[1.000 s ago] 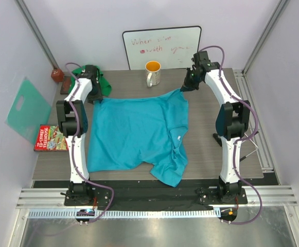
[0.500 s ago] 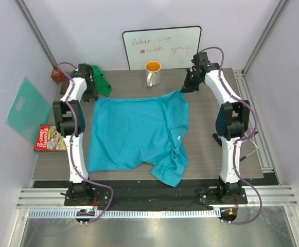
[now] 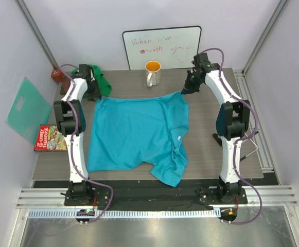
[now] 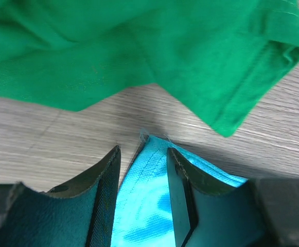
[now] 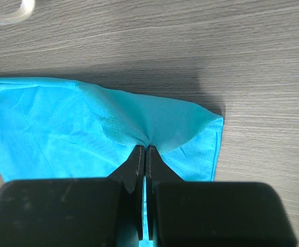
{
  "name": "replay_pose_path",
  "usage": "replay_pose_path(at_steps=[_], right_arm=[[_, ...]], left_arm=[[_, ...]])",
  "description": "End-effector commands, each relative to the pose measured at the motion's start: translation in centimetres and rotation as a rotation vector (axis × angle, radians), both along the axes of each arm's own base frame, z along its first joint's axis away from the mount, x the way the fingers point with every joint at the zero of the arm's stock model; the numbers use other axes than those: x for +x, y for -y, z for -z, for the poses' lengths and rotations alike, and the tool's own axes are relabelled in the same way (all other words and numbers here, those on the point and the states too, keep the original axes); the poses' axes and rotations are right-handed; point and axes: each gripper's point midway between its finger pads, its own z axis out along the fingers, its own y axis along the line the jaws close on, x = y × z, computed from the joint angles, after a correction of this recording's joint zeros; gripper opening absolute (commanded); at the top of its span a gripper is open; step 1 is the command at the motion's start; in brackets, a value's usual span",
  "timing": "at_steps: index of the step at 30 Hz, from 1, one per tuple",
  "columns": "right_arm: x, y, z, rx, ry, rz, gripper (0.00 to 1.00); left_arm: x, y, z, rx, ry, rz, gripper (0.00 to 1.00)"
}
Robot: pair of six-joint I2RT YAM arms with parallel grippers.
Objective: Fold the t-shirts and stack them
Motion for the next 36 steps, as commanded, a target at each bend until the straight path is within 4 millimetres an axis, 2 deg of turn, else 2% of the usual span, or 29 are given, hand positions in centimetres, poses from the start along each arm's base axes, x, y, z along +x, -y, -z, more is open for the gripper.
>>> replay_pose_path(at_steps=[1, 6, 12, 15, 16, 19, 26, 29, 31, 36], right_arm=[[0.3, 0.2, -2.5, 0.005, 0.055, 0.001, 0.01], [0.3, 0.1, -2.2, 0.01, 0.047, 0.002, 0.01], [0.6, 0.0, -2.6, 0.013, 0.056, 0.003, 0.01], [0.7, 0.0, -2.7, 0.014, 0.057, 0.004, 0.01], [0.7, 0.0, -2.5, 0.015, 0.053, 0.005, 0.01], [0.7, -0.1, -2.6, 0.022, 0.054, 0.006, 0.01], [0.5, 0.0, -2.6, 0.013, 0.051, 0.008, 0.01], [0.3, 0.3, -2.5, 0.002, 0.05, 0.009, 0.01], [0.2, 0.6, -2.3, -0.007, 0.044, 0.014, 0.01], [0.3, 1.2, -2.2, -0.038, 0.055, 0.006, 0.01]], left_arm=[[1.2, 1.2, -1.7, -0.04, 0.072, 0.02, 0.42], [1.6, 1.3, -2.2, -0.043, 0.087, 0.019, 0.42], [1.2, 1.2, -0.6, -0.04, 0.052, 0.01, 0.42], [0.8, 1.0, 0.3, -0.033, 0.028, 0.001, 0.28], [0.6, 1.0, 0.4, -0.033, 0.024, 0.001, 0.15], [0.4, 1.3, 0.8, -0.042, 0.015, 0.004, 0.03], [0.3, 1.1, 1.0, -0.041, 0.01, 0.001, 0.0], [0.5, 0.7, -0.3, -0.019, 0.035, -0.01, 0.0], [1.0, 0.5, -2.0, -0.01, 0.072, -0.019, 0.0], [2.3, -0.8, -7.7, 0.058, 0.187, -0.048, 0.0]])
